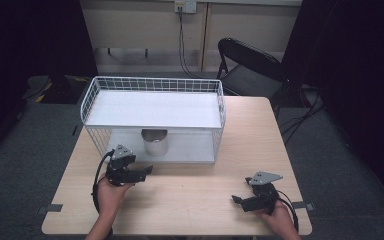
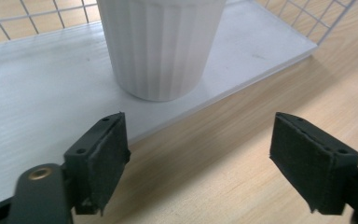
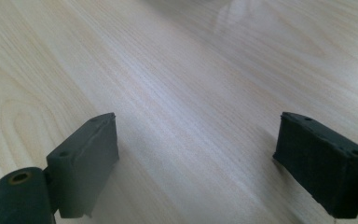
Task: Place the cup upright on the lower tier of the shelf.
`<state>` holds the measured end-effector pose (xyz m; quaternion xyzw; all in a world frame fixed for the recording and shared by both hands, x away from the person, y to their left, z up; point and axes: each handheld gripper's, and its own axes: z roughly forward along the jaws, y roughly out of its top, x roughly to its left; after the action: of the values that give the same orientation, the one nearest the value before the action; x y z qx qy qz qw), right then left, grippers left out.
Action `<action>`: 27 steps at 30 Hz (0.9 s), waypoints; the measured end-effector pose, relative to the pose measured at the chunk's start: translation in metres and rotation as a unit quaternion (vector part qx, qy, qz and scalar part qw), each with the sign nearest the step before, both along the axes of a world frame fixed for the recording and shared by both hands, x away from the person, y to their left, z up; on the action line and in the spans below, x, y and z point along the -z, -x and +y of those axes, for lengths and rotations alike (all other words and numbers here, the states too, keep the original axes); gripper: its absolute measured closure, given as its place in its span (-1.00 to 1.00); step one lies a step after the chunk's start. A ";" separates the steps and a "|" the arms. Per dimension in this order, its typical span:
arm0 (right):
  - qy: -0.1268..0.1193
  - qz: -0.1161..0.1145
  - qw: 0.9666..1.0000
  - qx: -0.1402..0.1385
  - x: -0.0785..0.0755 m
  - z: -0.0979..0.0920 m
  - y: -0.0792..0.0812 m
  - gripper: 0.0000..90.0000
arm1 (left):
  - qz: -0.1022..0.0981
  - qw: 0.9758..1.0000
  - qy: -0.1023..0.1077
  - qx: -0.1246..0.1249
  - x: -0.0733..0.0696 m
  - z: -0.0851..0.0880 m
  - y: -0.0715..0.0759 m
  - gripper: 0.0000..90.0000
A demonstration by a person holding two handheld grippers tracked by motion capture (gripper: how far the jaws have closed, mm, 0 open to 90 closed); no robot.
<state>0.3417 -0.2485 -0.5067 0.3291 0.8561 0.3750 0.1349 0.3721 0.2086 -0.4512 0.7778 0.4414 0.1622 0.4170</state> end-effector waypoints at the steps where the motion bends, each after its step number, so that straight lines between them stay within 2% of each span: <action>1: 0.000 0.000 1.000 0.000 0.000 0.000 0.000 -0.73 | 0.001 1.000 0.001 0.004 -0.001 0.001 0.001 -0.60; 4: 0.000 0.000 1.000 0.001 0.000 0.000 0.001 -0.73 | -0.001 1.000 0.007 0.011 -0.002 0.005 0.003 -0.62; 11: -0.001 -0.001 1.000 0.002 0.000 0.000 0.001 -0.73 | 0.001 1.000 -0.003 0.015 -0.003 0.015 0.008 -0.64; 23: 0.000 -0.001 1.000 0.002 0.000 -0.001 0.001 -0.73 | 0.003 0.999 0.013 0.031 0.003 0.026 0.014 -0.65; 27: 0.000 -0.001 1.000 0.002 0.000 -0.001 0.001 -0.73 | 0.005 0.999 0.013 0.033 0.005 0.030 0.016 -0.65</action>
<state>0.3403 -0.2491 -0.5069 0.3304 0.8551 0.3755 0.1364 0.3559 0.2388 -0.4566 0.7873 0.4198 0.1388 0.4297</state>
